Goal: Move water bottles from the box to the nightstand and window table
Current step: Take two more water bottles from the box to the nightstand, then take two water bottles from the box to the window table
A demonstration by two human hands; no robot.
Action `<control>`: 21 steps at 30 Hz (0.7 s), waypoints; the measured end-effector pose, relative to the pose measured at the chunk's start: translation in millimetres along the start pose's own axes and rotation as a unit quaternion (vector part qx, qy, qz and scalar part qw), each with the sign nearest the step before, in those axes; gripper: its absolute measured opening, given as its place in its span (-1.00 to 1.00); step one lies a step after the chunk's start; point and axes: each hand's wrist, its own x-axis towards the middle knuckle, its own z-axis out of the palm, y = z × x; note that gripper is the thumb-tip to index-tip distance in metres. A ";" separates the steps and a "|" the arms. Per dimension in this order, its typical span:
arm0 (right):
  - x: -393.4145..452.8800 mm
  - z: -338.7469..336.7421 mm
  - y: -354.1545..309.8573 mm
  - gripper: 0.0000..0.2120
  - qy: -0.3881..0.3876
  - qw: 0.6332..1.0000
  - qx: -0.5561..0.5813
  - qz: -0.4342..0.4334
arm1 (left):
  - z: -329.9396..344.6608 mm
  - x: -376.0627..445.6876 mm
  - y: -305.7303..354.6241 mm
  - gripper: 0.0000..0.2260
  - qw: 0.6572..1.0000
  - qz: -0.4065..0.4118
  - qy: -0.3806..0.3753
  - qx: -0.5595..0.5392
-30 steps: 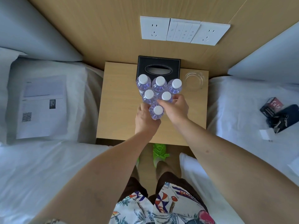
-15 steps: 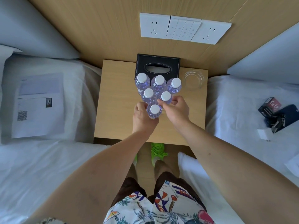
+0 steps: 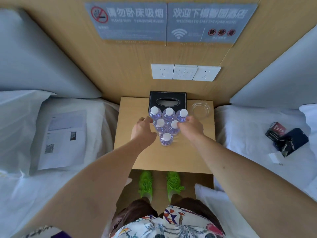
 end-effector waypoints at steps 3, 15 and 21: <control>-11.1 -21.8 -29.8 -0.91 0.012 1.000 0.000 -0.019 | -38.4 5.4 29.9 -0.59 0.998 0.050 0.023 0.011; -82.8 -110.6 -103.4 -0.43 0.121 0.981 -0.062 -0.136 | -132.2 3.9 154.7 -0.51 0.948 0.300 0.028 0.101; -137.2 -125.7 -73.2 -0.51 0.232 0.964 -0.076 -0.108 | -132.9 -19.0 200.6 -0.56 0.899 0.412 0.004 0.149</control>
